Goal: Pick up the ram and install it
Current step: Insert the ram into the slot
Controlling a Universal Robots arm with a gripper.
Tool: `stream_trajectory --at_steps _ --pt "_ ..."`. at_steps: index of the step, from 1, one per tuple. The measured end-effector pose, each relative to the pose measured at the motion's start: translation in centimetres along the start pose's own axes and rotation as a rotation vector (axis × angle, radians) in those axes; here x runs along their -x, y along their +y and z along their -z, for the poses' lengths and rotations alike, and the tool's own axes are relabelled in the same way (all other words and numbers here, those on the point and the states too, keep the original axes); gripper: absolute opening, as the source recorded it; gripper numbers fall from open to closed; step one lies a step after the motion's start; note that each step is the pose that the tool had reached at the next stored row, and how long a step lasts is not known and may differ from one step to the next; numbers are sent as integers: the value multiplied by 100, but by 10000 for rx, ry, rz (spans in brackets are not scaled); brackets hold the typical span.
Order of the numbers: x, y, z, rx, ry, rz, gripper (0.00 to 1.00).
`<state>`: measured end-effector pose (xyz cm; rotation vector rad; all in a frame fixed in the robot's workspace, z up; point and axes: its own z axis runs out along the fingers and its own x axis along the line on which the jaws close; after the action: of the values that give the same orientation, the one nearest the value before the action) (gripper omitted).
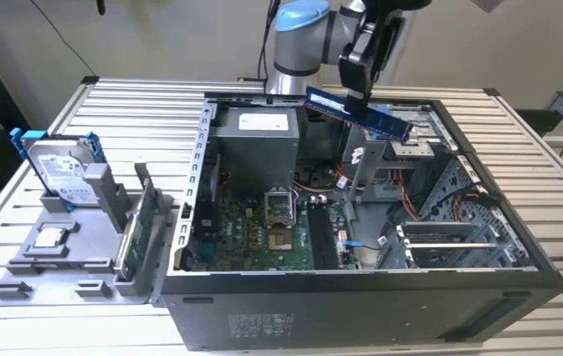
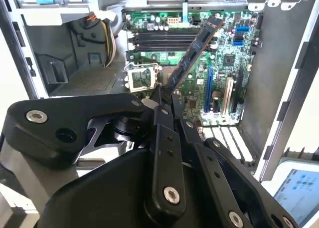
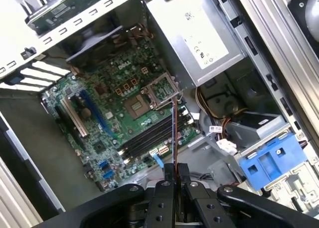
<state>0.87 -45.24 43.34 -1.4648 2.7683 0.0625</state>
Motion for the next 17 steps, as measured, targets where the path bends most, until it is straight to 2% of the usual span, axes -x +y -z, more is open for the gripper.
stream_trajectory --at_steps 8,17 --pt "0 0 -5 -26 -30 -968 14" --pt "-2 -1 -17 -62 -73 -2323 14"
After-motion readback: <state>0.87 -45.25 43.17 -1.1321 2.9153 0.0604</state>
